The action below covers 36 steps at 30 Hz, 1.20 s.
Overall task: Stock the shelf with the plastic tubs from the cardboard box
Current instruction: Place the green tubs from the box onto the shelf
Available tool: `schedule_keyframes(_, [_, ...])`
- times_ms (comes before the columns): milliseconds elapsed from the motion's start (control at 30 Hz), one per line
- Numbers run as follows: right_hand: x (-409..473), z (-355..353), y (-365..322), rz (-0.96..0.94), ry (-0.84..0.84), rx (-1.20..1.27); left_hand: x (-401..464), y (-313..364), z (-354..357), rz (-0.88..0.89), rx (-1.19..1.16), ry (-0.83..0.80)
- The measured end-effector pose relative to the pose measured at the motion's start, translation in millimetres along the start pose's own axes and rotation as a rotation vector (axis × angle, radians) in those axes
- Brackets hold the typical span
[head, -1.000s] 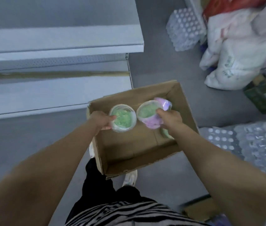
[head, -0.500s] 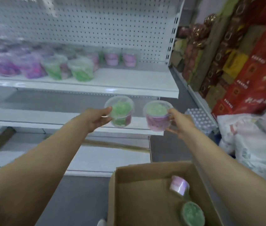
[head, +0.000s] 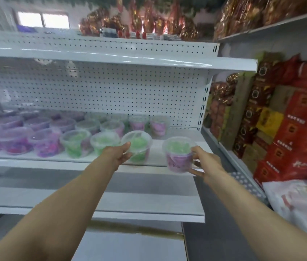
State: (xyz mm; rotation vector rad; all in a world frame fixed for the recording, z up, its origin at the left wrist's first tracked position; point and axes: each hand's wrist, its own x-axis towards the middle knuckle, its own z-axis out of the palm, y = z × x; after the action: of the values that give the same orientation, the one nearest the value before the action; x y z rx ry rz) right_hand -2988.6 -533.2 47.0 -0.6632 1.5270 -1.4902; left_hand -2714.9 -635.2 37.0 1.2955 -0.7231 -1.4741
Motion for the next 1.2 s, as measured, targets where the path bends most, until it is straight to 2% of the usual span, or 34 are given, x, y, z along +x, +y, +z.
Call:
schedule_keyframes(233, [32.1,17.5,-6.3,0.012,0.041,0.001,42.6,-0.8,15.8,0.024,0.035,0.028])
schedule_keyframes(400, [46.8,24.4,-3.5,0.03,0.052,0.015,57.5,-4.6,23.0,0.076,0.158,0.164])
schedule_keyframes(500, [52.8,29.5,-0.3,0.045,0.065,-0.004,52.4,-15.2,29.1,0.169,0.374,0.252])
schedule_keyframes(667, [60.7,39.0,6.9,0.053,0.087,-0.063,29.5,-27.6,33.6,0.395,0.438,0.284])
schedule_keyframes(767, [67.7,42.0,12.2,0.047,0.076,-0.179,27.1,-29.9,35.3,0.545,0.559,0.272])
schedule_keyframes(867, [70.3,38.1,18.2,-0.224,0.113,-0.617,22.3,-31.2,38.0,0.708,0.796,0.286])
schedule_keyframes(933, [68.0,33.3,19.7,-0.467,0.078,-0.74,19.6,-32.1,41.4,0.832,0.946,0.307])
schedule_keyframes(1000, [66.0,31.5,19.8,-0.617,-0.02,-0.831,19.7,-32.5,45.1,0.924,1.068,0.302])
schedule_keyframes(1100, [67.3,34.3,20.5,-0.713,-0.074,-0.998,23.7,-30.5,49.1,0.935,1.194,0.276])
schedule_keyframes(1200, [72.3,40.0,18.0,-0.726,-0.079,-1.054,27.6,-26.3,49.3,0.912,1.295,0.266])
